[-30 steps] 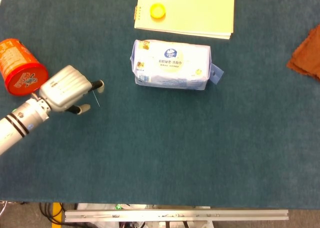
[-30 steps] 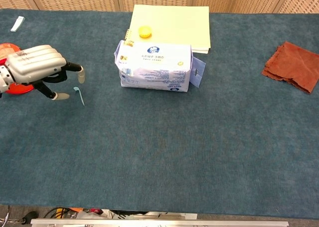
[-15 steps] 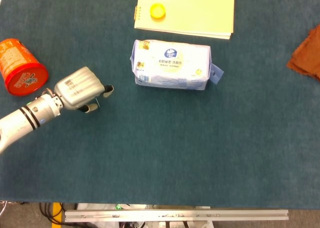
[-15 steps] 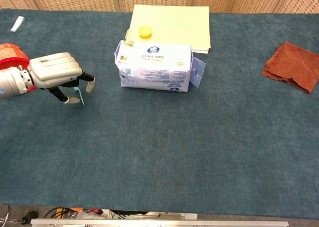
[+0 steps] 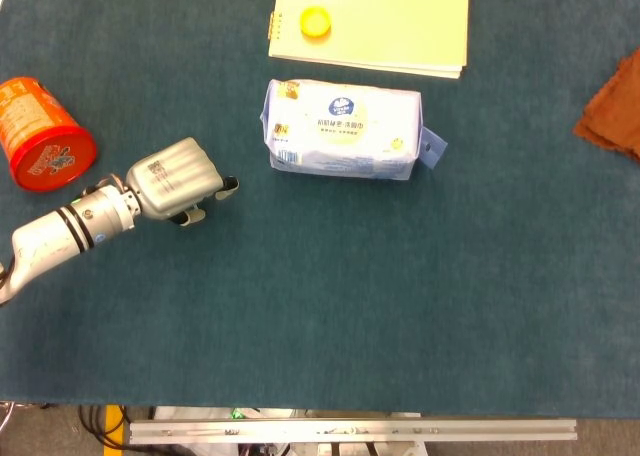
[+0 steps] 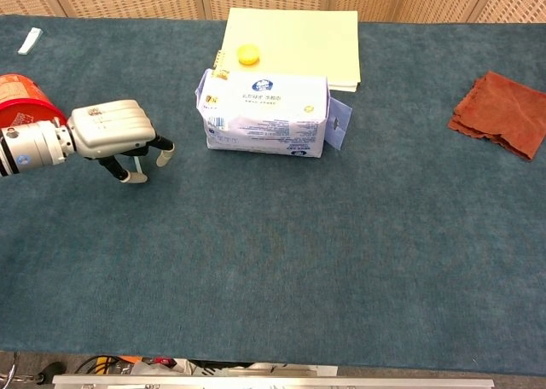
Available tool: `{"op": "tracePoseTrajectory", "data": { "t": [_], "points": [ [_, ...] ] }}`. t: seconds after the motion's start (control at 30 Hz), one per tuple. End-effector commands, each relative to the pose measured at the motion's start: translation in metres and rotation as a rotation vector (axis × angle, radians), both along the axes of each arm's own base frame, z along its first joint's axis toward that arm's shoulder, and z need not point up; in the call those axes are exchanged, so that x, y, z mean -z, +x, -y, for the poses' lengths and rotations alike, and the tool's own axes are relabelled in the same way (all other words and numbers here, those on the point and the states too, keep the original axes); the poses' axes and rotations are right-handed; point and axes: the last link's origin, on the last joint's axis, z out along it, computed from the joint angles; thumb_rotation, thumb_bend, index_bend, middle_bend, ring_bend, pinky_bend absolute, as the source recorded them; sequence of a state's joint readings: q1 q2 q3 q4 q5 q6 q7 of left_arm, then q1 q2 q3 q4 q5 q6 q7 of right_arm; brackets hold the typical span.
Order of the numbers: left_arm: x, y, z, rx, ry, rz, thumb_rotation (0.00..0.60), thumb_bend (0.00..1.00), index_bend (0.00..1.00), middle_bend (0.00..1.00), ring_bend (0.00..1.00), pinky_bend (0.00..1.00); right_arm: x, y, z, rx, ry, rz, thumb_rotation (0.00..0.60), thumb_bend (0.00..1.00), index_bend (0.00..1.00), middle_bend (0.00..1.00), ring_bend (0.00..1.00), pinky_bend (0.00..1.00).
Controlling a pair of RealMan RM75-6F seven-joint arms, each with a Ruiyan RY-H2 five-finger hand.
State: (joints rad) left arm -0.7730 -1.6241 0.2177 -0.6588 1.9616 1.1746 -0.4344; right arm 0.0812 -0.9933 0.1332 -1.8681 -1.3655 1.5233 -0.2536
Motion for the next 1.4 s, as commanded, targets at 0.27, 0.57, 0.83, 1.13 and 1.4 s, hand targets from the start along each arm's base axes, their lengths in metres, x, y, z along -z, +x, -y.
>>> {"op": "tracePoseTrajectory", "data": {
  "t": [0.27,0.57,0.83,1.13,1.4],
  "points": [
    [-0.008,-0.003,0.001,-0.003,-0.004,-0.005,0.6,0.22,0.47,1.0,1.0,0.93,-0.001,-0.001,0.0,0.002,-0.005,0.003,0.6,0.79,0.44,0.47,0.48,0.5],
    [-0.012,-0.002,0.001,-0.015,0.007,-0.005,0.6,0.22,0.47,1.0,1.0,0.93,-0.002,-0.002,-0.001,0.001,-0.008,0.005,0.6,0.79,0.44,0.47,0.48,0.5],
    [-0.014,-0.001,0.004,-0.014,0.008,0.006,0.6,0.22,0.46,1.0,1.0,0.93,-0.003,-0.004,-0.002,0.005,-0.008,0.007,0.6,0.79,0.44,0.47,0.48,0.5],
    [-0.013,0.005,0.007,0.005,0.014,0.021,0.6,0.22,0.46,0.99,0.98,0.93,-0.005,-0.006,-0.005,0.01,-0.018,0.008,0.6,0.79,0.44,0.47,0.49,0.5],
    [-0.015,0.006,0.007,0.056,0.032,-0.011,0.6,0.22,0.45,0.98,0.98,0.93,-0.006,-0.006,-0.006,0.005,-0.017,0.008,0.6,0.79,0.44,0.47,0.49,0.5]
  ]
}}
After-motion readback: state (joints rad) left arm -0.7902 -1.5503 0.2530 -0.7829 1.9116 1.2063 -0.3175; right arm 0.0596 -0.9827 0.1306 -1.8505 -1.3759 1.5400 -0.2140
